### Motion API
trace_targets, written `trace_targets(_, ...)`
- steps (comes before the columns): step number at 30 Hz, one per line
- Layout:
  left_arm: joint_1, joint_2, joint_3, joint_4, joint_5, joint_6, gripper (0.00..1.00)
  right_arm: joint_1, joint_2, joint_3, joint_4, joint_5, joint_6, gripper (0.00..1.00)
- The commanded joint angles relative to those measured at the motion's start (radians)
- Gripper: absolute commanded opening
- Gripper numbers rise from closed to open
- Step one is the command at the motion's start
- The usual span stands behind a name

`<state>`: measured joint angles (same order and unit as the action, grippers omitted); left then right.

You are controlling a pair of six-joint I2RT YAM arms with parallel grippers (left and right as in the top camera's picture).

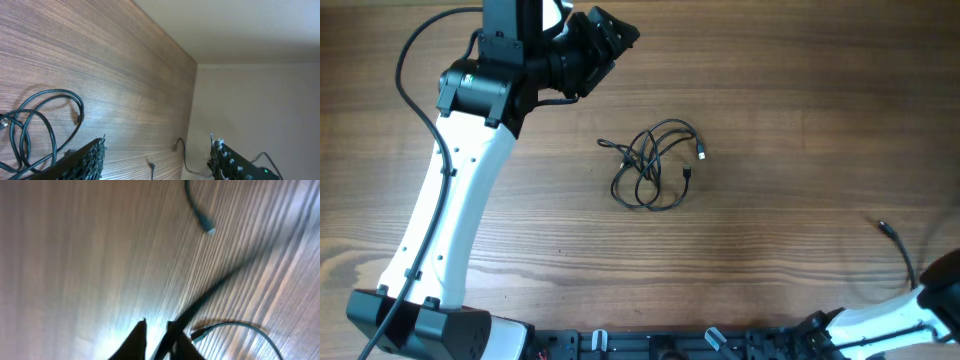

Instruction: Untangle cables

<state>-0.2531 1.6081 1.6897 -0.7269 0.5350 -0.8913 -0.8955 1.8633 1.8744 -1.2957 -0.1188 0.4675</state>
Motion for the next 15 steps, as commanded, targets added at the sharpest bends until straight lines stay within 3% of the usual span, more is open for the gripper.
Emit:
trace_targets(1, 0.002, -0.009, 0.006, -0.009, -0.01, 0.024, 0.7, 0.03, 0.032, -0.037, 0.047, 0.019, 0.004, 0.77)
trace_targets(2, 0.002, -0.009, 0.006, -0.012, -0.01, 0.024, 0.7, 0.035, 0.041, -0.037, 0.051, 0.018, 0.005, 0.88)
trace_targets(4, 0.002, -0.009, 0.006, -0.018, -0.01, 0.024, 0.7, 0.036, 0.054, -0.037, 0.057, 0.008, 0.007, 1.0)
trace_targets(10, 0.002, -0.009, 0.006, -0.019, -0.01, 0.024, 0.7, 0.05, 0.023, -0.021, 0.056, -0.277, -0.114, 0.99)
trace_targets(15, 0.002, -0.009, 0.006, -0.019, -0.013, 0.081, 0.7, 0.175, -0.005, -0.021, -0.001, -0.378, -0.267, 0.96)
